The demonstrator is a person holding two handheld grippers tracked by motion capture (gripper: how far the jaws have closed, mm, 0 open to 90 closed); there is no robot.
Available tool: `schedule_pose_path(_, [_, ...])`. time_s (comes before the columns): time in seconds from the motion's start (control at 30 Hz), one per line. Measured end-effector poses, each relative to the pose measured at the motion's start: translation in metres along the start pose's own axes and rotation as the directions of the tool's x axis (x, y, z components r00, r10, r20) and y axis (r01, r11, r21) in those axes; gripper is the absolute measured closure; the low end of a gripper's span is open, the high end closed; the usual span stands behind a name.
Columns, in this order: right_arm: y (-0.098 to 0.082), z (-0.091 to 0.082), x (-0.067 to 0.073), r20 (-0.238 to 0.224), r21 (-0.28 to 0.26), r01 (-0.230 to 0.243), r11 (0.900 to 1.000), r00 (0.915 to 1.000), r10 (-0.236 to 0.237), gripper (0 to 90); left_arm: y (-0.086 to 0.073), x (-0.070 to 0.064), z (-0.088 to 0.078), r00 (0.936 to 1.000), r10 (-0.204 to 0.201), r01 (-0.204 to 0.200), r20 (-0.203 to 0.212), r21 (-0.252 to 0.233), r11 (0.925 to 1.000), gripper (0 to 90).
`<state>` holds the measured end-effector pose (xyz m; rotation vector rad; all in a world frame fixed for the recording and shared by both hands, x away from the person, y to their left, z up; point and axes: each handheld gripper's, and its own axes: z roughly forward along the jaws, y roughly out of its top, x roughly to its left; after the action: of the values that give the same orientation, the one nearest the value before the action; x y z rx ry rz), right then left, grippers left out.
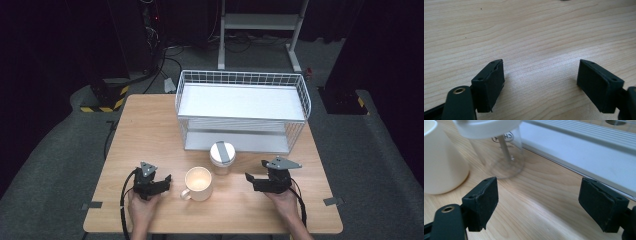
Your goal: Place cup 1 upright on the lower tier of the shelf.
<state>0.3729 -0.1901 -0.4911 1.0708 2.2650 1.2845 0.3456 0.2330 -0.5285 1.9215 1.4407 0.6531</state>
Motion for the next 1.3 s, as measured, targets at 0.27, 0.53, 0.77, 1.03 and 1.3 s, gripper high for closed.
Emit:
schedule_pose_path(0.27, [0.011,0.009,0.010,-0.051,-0.034,0.007,0.999,0.9987,-0.009,13.7,0.000,0.000,0.000,1.0000,-0.003,0.003,-0.002,-0.001,1.0000,22.0])
schedule_pose_path(0.53, [0.014,0.017,0.017,-0.073,-0.041,0.013,0.999,0.9972,-0.016,11.4,0.000,0.000,0.000,1.0000,-0.003,0.003,-0.002,-0.001,1.0000,22.0])
schedule_pose_path(0.77, [0.020,0.021,0.023,-0.089,-0.044,0.029,0.999,0.9955,-0.033,10.1,0.000,0.000,0.000,1.0000,-0.003,0.003,-0.002,-0.001,1.0000,22.0])
schedule_pose_path(1.03, [0.028,0.026,0.029,-0.092,-0.059,0.038,0.998,0.9948,-0.044,9.9,0.000,0.000,0.000,1.0000,-0.002,0.002,-0.002,0.000,1.0000,22.0])
schedule_pose_path(1.3, [0.031,0.037,0.036,-0.098,-0.051,0.037,0.998,0.9943,-0.042,9.8,0.000,0.000,0.000,1.0000,-0.002,0.002,-0.002,0.000,1.0000,22.0])
